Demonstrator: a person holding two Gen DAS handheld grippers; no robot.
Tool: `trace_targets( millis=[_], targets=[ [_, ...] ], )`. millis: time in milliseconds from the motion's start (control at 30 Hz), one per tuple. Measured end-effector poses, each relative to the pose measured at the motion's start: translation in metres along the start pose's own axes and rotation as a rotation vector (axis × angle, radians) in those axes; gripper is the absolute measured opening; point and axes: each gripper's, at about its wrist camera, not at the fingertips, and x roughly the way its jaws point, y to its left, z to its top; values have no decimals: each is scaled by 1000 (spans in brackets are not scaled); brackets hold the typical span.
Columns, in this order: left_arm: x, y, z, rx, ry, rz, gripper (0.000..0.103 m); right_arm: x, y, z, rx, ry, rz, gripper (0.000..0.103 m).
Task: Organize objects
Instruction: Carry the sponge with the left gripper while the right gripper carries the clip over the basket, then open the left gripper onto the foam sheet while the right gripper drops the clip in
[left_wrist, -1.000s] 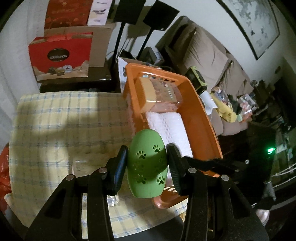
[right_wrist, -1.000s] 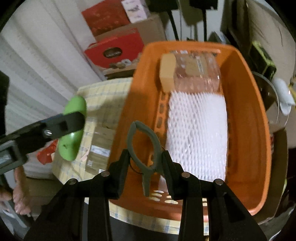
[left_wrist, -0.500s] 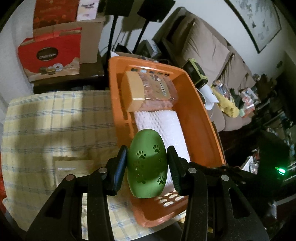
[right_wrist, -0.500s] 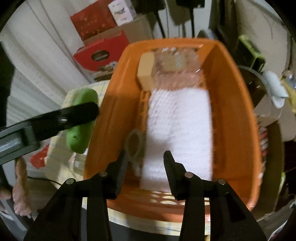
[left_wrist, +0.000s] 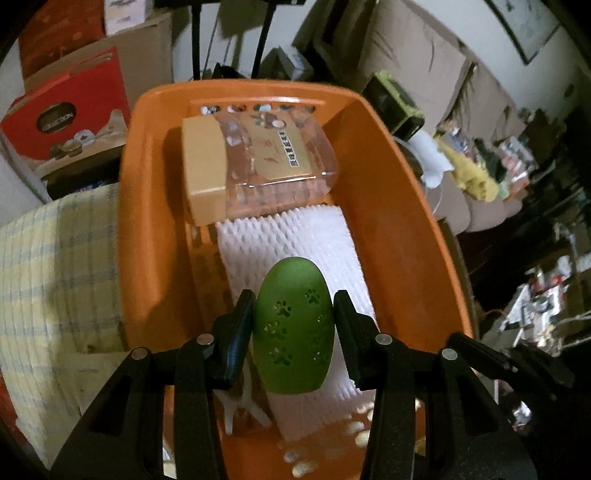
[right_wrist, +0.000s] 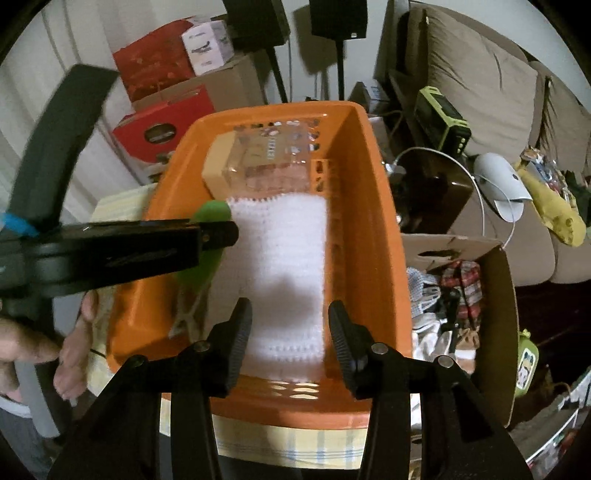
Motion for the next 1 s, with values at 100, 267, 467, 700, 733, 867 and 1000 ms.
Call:
trace_targets(
  millis=[100,267,467,700,733,867,1000],
  targets=[
    [14,-4,10,16,20,36,40,5,-5,-2,6,5,1,44],
    [36,-8,22,52,50,110,40,12,-10,-4,4,8,-2,44],
    [51,-10,23,72,92,139,41,16,-10,-4,-2,4,-6,44],
    [20,-4,16,68,31,111,61,10,-3,-5,-8,-15,-6,44],
    [12,-3,16,65,20,107,64,8,-1,-5,-12,-18,-7,44],
    [-19,1,7,64,-23,58,68,0,9,-5,-30,-40,-12,44],
    [-52,5,-10,79,-72,11,68,-9,19,-5,-40,-63,-14,49]
  ],
)
